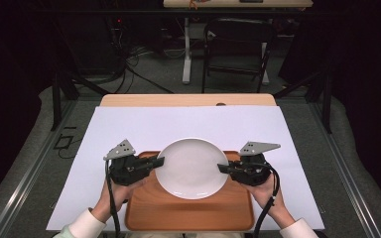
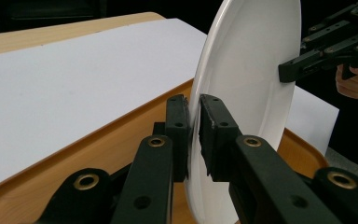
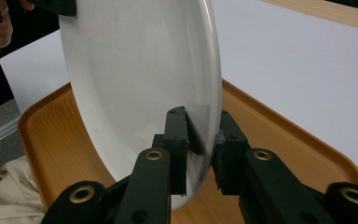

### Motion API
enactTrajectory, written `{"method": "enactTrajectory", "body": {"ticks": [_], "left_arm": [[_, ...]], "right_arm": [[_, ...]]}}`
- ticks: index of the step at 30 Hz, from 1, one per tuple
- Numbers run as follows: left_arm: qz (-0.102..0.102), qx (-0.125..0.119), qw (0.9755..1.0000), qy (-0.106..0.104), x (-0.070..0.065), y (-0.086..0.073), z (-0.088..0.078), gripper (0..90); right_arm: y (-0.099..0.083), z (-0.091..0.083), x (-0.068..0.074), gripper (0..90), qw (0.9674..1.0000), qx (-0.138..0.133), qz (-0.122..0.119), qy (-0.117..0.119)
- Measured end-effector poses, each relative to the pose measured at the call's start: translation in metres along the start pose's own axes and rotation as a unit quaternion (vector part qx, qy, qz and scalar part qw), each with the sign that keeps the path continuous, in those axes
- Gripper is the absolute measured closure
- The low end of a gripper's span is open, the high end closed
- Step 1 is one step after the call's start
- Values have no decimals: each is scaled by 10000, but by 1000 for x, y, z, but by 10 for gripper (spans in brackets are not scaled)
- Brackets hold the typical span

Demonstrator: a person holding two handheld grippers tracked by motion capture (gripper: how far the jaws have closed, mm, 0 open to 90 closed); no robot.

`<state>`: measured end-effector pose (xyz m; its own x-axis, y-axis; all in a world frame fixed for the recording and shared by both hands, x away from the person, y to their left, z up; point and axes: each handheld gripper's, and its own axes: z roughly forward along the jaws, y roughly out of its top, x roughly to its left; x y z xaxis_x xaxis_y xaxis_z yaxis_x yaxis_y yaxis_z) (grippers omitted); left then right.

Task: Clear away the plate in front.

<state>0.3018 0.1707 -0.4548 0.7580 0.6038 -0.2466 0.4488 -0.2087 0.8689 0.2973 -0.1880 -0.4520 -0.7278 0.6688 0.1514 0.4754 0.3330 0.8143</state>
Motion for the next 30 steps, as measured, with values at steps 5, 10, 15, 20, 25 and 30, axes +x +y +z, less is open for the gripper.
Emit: {"method": "enactTrajectory", "body": {"ticks": [5, 10, 15, 20, 25, 30], "left_arm": [[-48, 56, 10000, -16, -1, -4, -2, 820], [-89, 107, 9999, -19, -2, -9, -3, 820], [-168, 224, 9996, -18, -2, -13, -3, 820], [-205, 406, 9990, -41, -1, -17, -2, 821], [-237, 644, 9976, -71, 0, -20, 2, 820], [-268, 795, 9965, -70, 2, -23, 6, 817]], "right_arm": [[-3, 1, 3, 782, 10000, 70, 44, 35], [-5, 2, 5, 783, 9998, 148, 78, 78], [-9, 5, 7, 783, 9994, 268, 166, 134], [-13, 8, 9, 783, 9987, 403, 252, 177], [-17, 11, 8, 783, 9977, 560, 300, 219], [-20, 16, 6, 784, 9968, 702, 325, 219]]}}
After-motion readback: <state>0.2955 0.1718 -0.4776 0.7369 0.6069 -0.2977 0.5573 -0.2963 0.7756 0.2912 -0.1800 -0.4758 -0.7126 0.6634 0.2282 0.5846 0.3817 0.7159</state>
